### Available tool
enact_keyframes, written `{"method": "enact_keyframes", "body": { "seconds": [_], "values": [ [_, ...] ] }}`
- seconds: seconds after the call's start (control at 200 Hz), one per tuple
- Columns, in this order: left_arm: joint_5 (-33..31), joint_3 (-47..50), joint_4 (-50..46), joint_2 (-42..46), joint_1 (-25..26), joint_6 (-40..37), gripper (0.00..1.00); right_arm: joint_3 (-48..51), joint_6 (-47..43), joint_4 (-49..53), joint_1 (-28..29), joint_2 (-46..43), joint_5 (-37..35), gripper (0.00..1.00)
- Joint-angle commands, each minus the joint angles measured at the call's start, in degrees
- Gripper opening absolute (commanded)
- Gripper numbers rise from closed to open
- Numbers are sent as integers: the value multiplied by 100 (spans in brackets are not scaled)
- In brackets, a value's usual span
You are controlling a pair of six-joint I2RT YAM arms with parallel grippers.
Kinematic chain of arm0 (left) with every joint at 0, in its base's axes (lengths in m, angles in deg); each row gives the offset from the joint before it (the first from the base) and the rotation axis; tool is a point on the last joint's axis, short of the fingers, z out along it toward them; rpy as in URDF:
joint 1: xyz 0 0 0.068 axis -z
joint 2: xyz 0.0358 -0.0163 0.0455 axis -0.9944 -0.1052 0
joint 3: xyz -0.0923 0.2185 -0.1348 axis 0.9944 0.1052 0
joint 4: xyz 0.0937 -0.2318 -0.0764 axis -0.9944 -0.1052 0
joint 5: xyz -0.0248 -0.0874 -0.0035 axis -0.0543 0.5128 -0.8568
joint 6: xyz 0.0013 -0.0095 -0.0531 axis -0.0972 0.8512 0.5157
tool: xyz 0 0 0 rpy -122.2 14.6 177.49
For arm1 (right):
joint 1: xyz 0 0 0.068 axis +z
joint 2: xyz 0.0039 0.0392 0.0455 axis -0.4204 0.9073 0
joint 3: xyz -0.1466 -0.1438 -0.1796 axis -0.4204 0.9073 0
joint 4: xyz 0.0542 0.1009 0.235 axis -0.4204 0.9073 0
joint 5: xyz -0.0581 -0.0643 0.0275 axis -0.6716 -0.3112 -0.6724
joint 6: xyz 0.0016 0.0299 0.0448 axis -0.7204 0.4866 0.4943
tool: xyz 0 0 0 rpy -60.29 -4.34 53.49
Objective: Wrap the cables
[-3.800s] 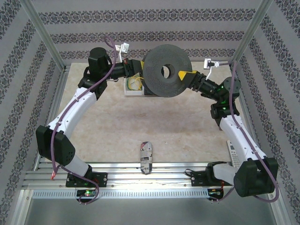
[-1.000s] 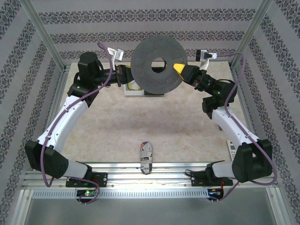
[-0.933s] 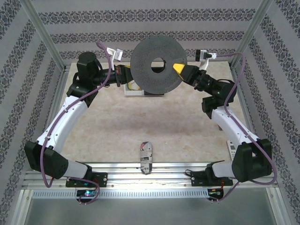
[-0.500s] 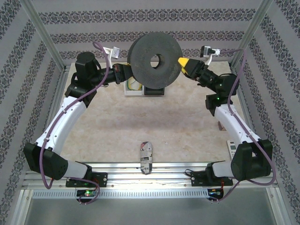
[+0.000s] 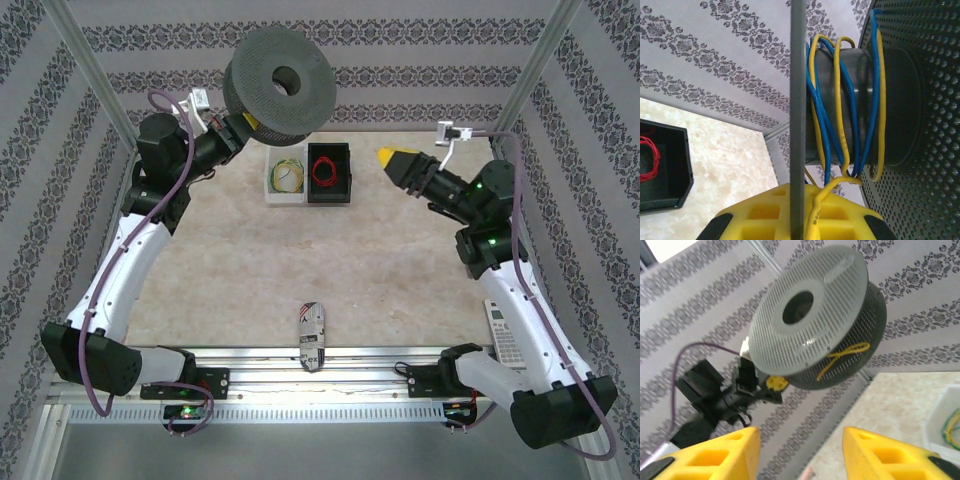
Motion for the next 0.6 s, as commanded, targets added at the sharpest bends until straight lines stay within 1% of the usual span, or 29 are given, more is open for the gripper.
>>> {"method": "enact_keyframes", "body": {
  "seconds": [0.0,0.05,0.255,0.355,0.595],
  "values": [
    [-180,-23,1009,235,-34,657,0,-350,-976,970,414,133,-881,43],
    [-212,-4,973,301,-29,644,0,-480,-1095,1036,583,244,-1073,41],
    [-270,132,871,504,-13,610,0,-940,-1523,1135,1253,770,-1719,39],
    [-322,204,845,566,15,588,0,-1069,-1474,939,1439,1021,-1820,37],
    [-433,273,712,594,133,390,0,-1552,-1533,909,1741,1527,-1972,36]
  ]
}}
